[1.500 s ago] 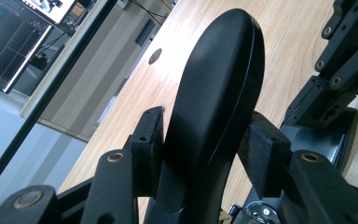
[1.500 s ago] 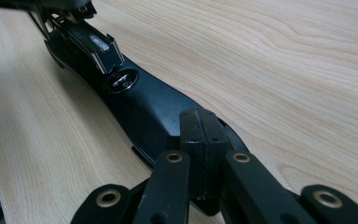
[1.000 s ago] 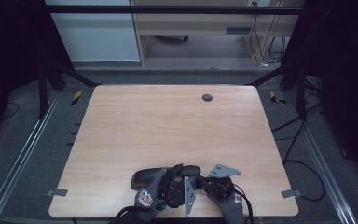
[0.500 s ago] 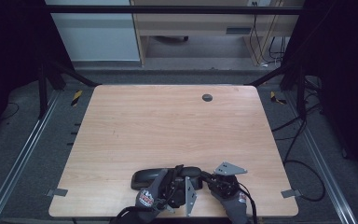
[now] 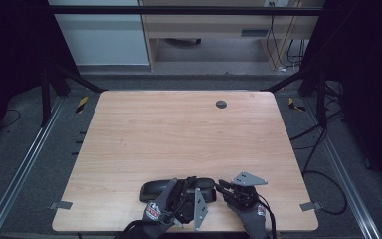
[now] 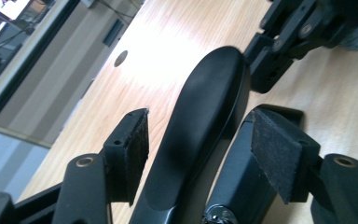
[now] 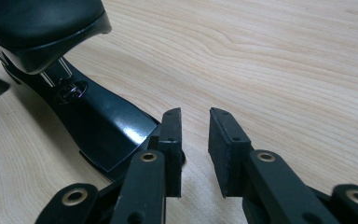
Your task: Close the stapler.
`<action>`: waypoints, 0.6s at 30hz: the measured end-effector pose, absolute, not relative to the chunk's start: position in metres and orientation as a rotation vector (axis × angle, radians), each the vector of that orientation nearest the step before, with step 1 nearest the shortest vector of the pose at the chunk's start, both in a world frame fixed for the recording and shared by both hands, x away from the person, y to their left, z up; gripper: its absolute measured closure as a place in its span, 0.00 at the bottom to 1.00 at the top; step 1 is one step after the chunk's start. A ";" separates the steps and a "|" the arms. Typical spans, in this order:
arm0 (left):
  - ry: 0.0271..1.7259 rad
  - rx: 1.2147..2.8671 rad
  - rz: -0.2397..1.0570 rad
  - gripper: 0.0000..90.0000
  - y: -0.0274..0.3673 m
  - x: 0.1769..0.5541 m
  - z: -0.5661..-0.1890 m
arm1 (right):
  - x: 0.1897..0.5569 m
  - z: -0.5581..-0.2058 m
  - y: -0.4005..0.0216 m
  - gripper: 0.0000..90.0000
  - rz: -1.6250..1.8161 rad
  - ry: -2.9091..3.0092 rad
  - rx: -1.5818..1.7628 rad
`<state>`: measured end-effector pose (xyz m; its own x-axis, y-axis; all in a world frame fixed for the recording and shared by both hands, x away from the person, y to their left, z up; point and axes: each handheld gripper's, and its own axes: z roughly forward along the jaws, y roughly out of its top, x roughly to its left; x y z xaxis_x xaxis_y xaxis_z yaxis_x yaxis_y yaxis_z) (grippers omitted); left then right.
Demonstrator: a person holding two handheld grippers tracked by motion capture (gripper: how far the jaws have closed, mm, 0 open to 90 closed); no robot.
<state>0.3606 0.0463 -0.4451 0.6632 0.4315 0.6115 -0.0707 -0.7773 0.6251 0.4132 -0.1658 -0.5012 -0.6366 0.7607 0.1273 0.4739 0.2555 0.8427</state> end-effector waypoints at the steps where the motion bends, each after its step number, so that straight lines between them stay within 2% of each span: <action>1: 0.280 2.242 1.035 0.40 0.047 0.360 -0.445 | 0.413 -0.501 -0.166 0.83 1.327 2.224 1.138; 5: 0.280 2.244 0.999 0.39 0.050 0.358 -0.439 | 0.413 -0.500 -0.167 0.85 1.330 2.213 1.136; 13: 0.320 2.199 0.933 0.39 0.059 0.357 -0.429 | 0.413 -0.494 -0.173 1.00 1.344 2.196 1.135; 18: 0.349 2.167 0.917 0.39 0.068 0.357 -0.422 | 0.413 -0.489 -0.176 1.00 1.355 2.174 1.133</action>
<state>0.3571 0.0676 -0.4218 0.7067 0.4969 0.5037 -0.0360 -0.6857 0.7270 0.4128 -0.1764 -0.4892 -0.6246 0.7715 0.1208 0.4484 0.2277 0.8643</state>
